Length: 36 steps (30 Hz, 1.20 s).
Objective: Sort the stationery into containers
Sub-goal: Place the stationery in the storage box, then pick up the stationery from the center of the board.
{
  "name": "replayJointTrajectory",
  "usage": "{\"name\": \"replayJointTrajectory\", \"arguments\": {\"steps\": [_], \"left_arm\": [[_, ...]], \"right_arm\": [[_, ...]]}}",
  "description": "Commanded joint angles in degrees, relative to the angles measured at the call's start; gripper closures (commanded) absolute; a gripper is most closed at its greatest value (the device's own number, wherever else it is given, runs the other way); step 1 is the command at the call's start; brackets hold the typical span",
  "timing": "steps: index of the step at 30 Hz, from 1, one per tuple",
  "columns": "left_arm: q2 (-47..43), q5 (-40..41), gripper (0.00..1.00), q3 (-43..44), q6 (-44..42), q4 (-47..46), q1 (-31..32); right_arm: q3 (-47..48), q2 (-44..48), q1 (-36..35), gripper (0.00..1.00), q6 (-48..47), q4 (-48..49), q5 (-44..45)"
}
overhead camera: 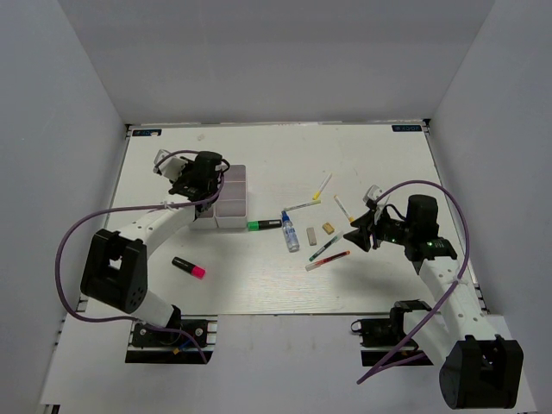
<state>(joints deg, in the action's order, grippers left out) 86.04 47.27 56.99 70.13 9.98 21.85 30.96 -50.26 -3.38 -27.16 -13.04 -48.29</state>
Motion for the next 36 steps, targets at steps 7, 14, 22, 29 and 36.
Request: {"name": "replayJointTrajectory", "arguments": {"steps": [7, 14, 22, 29, 36], "left_arm": [[1.67, 4.94, 0.91, 1.63, 1.94, -1.72, -0.84], [3.34, 5.47, 0.55, 2.25, 1.94, -1.1, -0.84], [-0.86, 3.45, 0.27, 2.77, -2.97, -3.91, 0.21], [-7.28, -8.74, 0.07, 4.88, -21.81, -3.91, 0.21], [-23.18, -43.29, 0.01, -1.09, -38.72, -1.57, -0.31]], "right_arm": [[-0.38, -0.1, 0.3, 0.46, -0.09, 1.53, -1.98], [-0.29, -0.28, 0.13, 0.34, -0.7, 0.82, -2.07], [1.2, -1.77, 0.21, 0.1, -2.46, -1.11, -2.68], [4.01, -4.58, 0.39, 0.1, -7.73, -4.62, -3.83], [5.6, -7.48, 0.04, 0.56, -28.0, -11.3, -7.69]]}}
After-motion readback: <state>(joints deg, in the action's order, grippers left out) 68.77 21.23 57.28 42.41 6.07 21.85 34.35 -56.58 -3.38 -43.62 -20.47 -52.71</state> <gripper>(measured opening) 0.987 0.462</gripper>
